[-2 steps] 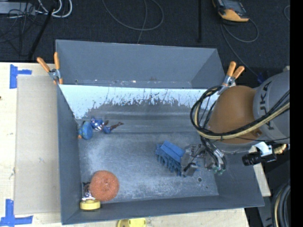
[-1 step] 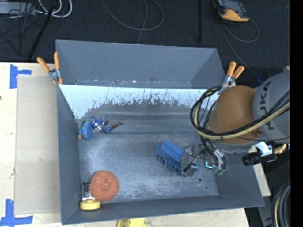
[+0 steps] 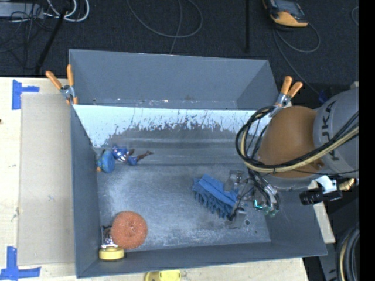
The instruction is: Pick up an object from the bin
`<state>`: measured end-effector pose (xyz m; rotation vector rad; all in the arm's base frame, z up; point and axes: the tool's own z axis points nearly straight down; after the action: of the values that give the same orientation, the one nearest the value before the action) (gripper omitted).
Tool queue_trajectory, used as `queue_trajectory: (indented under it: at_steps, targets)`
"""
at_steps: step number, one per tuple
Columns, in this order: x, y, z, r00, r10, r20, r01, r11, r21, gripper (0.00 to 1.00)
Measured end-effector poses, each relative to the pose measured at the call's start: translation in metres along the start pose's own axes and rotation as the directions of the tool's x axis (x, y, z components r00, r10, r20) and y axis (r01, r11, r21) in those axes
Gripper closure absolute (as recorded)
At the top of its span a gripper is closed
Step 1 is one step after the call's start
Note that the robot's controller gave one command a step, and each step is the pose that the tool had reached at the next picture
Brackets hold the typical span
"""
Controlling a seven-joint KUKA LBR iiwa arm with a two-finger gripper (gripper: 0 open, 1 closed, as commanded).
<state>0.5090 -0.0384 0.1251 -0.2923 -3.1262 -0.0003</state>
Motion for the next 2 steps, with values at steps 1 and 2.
queue_trajectory:
  at_steps: [1,2]
  targets:
    - [-0.0270,0.0182,0.0545,0.997,0.079,0.001,-0.079,0.997,0.000,1.00]
    - [-0.0270,0.0182,0.0545,0.997,0.079,0.001,-0.079,0.997,0.000,1.00]
